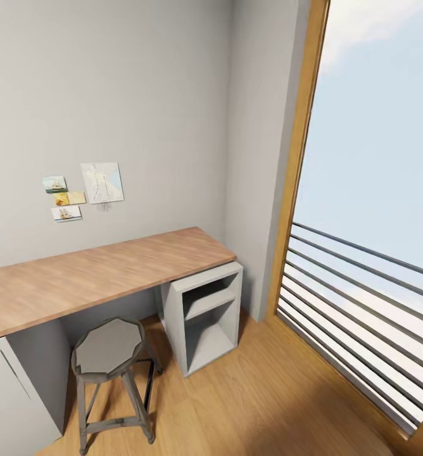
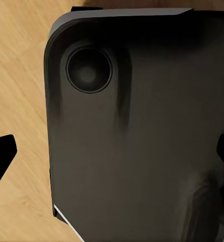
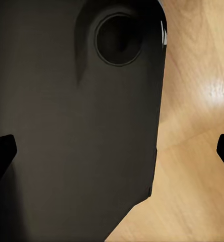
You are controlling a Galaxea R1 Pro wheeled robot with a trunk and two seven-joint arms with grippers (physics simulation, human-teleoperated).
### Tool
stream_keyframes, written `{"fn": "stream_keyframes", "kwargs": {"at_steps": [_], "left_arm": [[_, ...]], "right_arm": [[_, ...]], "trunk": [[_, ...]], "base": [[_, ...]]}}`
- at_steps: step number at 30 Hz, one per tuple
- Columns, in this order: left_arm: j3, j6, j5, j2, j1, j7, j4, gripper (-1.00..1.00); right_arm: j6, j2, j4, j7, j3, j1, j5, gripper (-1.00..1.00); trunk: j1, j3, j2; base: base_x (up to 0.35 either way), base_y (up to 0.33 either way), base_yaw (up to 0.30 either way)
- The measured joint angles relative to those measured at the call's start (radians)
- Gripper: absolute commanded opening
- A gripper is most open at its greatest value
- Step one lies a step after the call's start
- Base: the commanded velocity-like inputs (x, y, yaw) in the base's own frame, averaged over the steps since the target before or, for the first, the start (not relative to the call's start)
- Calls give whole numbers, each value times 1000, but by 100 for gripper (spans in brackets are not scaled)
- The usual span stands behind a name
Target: Attach the digital camera to the camera tripod in the bedroom.
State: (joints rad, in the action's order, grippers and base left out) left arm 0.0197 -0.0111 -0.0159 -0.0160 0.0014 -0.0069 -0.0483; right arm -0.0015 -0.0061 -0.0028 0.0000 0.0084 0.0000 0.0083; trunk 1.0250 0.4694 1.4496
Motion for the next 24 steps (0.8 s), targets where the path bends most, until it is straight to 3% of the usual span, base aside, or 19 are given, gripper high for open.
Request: {"fn": "stream_keyframes", "kwargs": {"at_steps": [11,13,17,24], "left_arm": [[4,0,-6,-7,0,0,-1,100],[16,0,-27,-6,0,0,-1,100],[75,0,-127,-2,0,0,-1,100],[111,0,-215,0,0,4,-1,100]], "right_arm": [[0,0,0,1,0,0,0,100],[0,0,0,0,0,0,0,100],[0,1,0,-1,0,0,0,100],[0,2,-10,-1,-2,0,14,100]], "trunk": [[0,0,0],[0,0,0],[0,0,0],[0,0,0]], "base": [[0,0,208],[0,0,270],[0,0,273],[0,0,277]]}}
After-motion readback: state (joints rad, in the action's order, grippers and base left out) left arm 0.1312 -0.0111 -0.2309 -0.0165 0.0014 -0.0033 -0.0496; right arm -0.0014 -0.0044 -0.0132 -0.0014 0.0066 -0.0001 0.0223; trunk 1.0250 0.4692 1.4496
